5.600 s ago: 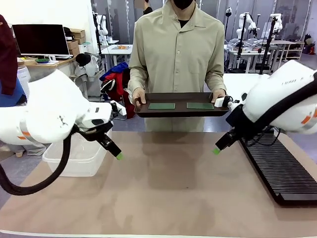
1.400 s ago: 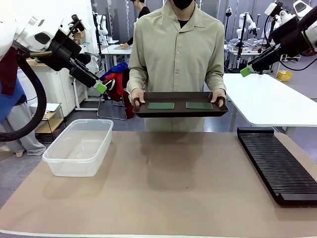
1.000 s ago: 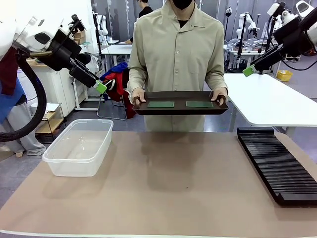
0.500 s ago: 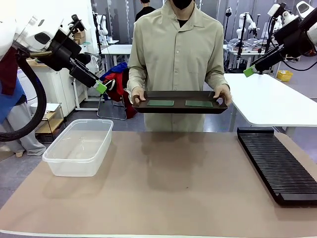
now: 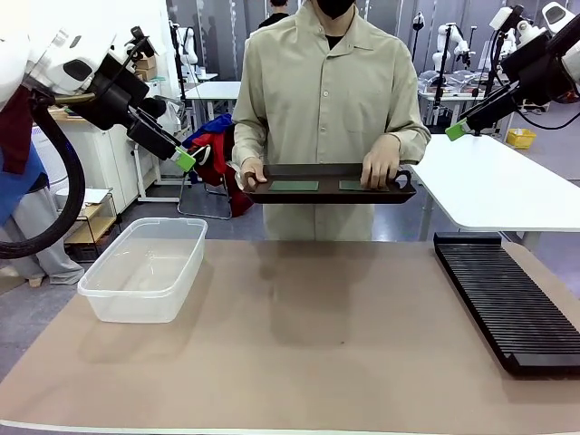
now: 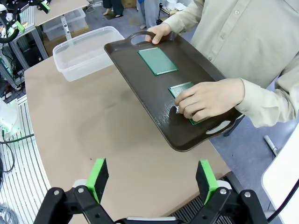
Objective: Sort PCBs into racks and boxes based on the side picked up.
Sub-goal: Pick up the Blank PCB handed by the Human.
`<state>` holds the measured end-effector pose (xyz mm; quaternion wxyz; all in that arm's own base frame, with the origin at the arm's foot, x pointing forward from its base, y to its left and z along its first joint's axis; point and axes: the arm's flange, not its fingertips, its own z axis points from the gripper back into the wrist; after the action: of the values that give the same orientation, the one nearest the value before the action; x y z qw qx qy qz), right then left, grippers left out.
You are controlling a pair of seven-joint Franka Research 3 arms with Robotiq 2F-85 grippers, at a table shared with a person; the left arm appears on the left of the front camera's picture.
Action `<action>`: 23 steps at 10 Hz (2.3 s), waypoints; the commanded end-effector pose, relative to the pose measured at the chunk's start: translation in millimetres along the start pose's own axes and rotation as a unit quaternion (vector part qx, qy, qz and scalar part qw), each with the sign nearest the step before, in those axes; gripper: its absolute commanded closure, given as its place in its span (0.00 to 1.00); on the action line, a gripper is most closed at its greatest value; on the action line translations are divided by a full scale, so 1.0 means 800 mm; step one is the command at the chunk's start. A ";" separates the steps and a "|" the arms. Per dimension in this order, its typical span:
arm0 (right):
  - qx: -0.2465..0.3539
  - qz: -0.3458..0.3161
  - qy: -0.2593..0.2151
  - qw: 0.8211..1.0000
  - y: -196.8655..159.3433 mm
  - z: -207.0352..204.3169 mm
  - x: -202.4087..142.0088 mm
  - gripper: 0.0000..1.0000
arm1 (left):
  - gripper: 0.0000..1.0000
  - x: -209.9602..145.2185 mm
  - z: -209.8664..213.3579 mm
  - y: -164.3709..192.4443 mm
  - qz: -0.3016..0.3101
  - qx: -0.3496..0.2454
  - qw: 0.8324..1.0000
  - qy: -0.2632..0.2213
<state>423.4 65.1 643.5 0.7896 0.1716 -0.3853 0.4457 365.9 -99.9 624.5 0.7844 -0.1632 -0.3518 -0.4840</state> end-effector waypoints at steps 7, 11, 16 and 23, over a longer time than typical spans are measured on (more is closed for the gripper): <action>0.001 0.001 -0.001 1.000 0.002 0.000 0.001 0.00 | 0.00 -0.001 0.001 -0.001 0.000 -0.004 1.000 0.001; 0.001 0.001 -0.001 1.000 0.002 0.000 0.001 0.00 | 0.00 -0.001 0.001 -0.001 0.000 -0.004 1.000 0.001; 0.001 0.001 -0.001 1.000 0.002 0.000 0.001 0.00 | 0.00 -0.001 0.001 -0.001 0.000 -0.004 1.000 0.001; 0.001 0.001 -0.001 1.000 0.002 0.000 0.001 0.00 | 0.00 -0.001 0.001 -0.001 0.000 -0.004 1.000 0.001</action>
<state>423.4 65.1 643.5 0.7896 0.1716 -0.3853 0.4457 365.9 -99.9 624.5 0.7844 -0.1633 -0.3517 -0.4840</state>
